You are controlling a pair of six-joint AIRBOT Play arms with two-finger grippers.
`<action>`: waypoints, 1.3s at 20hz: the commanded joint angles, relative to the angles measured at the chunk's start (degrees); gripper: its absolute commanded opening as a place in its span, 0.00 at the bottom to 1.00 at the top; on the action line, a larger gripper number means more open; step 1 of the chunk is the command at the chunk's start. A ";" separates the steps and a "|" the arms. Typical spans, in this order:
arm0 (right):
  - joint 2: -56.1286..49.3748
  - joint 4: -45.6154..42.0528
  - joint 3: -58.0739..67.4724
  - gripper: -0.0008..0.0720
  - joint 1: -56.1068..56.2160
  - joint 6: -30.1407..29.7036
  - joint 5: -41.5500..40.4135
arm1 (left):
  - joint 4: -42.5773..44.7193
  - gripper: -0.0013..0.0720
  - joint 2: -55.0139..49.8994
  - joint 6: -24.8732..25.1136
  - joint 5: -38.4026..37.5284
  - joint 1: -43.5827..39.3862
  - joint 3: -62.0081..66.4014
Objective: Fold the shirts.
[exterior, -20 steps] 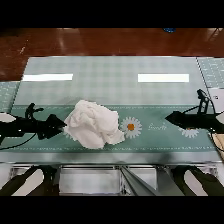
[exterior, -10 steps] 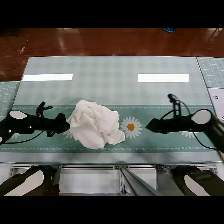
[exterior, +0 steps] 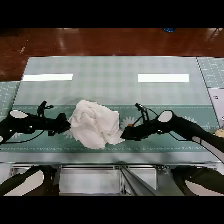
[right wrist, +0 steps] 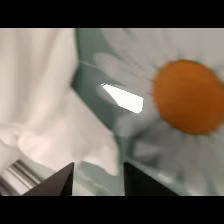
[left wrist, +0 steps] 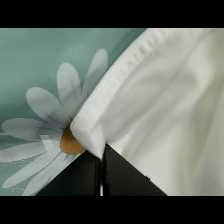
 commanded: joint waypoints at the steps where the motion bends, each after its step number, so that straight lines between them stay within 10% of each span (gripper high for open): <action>1: -5.35 5.44 3.37 0.53 5.31 -1.25 -2.99 | -0.20 0.04 -0.04 0.37 -0.07 -0.04 0.07; 2: -6.54 6.49 4.48 0.49 7.26 -1.40 -3.91 | -0.20 0.04 -0.04 0.37 -0.15 -0.04 0.07; 4: -7.43 6.14 6.99 0.05 10.01 -3.72 -4.02 | -0.20 0.04 0.00 0.39 -0.24 -0.02 0.11; 19: 23.69 -25.55 65.94 0.04 -28.70 5.07 18.88 | -8.52 0.04 14.25 -0.94 -0.04 2.43 68.13; 26: 36.94 -45.68 75.08 0.04 -34.36 8.72 24.44 | 7.65 0.04 29.49 -3.15 -2.84 7.43 78.93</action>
